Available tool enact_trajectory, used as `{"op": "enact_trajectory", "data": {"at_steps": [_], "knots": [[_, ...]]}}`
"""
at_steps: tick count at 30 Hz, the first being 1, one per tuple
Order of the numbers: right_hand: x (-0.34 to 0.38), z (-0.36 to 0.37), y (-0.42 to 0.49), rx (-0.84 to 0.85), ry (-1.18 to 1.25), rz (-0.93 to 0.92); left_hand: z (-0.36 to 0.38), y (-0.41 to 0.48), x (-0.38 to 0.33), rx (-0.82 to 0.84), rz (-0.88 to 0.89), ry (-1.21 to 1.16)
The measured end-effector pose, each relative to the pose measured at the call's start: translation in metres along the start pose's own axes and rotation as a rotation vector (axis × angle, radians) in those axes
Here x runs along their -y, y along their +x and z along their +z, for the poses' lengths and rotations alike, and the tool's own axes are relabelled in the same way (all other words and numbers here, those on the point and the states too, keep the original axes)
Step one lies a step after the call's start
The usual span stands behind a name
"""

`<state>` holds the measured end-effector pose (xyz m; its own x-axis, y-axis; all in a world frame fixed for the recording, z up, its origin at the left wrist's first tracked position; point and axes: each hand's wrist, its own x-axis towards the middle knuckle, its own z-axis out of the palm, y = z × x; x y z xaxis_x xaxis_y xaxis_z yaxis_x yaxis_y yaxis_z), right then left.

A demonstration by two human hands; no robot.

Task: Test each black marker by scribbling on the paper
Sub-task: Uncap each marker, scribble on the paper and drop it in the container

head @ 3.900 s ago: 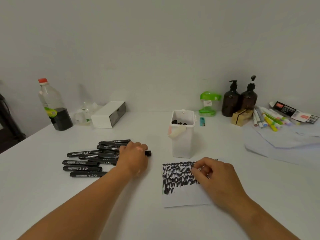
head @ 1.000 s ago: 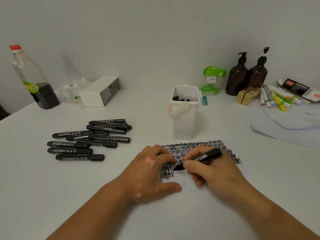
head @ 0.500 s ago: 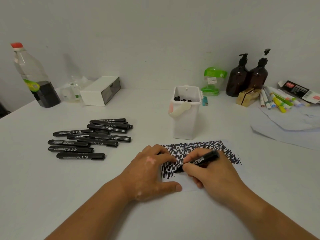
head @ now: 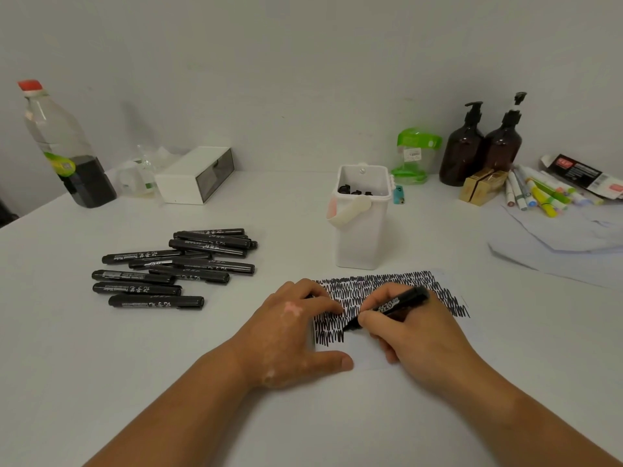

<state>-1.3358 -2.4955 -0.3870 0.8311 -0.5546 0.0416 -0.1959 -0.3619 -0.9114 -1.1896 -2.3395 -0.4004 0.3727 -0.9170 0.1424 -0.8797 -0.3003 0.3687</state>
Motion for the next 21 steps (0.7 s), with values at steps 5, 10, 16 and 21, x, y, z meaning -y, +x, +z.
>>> {"op": "enact_trajectory", "data": {"at_steps": [5, 10, 16, 21], "knots": [[-0.0003, -0.0017, 0.0, 0.036, -0.051, -0.016, 0.0007, 0.0002, 0.0009, 0.006, -0.004, -0.005], [-0.0012, 0.0001, 0.001, -0.017, 0.014, 0.008, -0.0002, 0.0004, 0.0004, 0.013, -0.01, -0.002], [-0.0023, -0.0007, 0.0012, -0.009, -0.004, -0.004, -0.0015, 0.0005, -0.0013, 0.027, -0.017, -0.001], [-0.006, -0.0009, 0.0032, -0.015, -0.045, -0.024, -0.0023, 0.0005, -0.002, 0.029, -0.022, -0.002]]}}
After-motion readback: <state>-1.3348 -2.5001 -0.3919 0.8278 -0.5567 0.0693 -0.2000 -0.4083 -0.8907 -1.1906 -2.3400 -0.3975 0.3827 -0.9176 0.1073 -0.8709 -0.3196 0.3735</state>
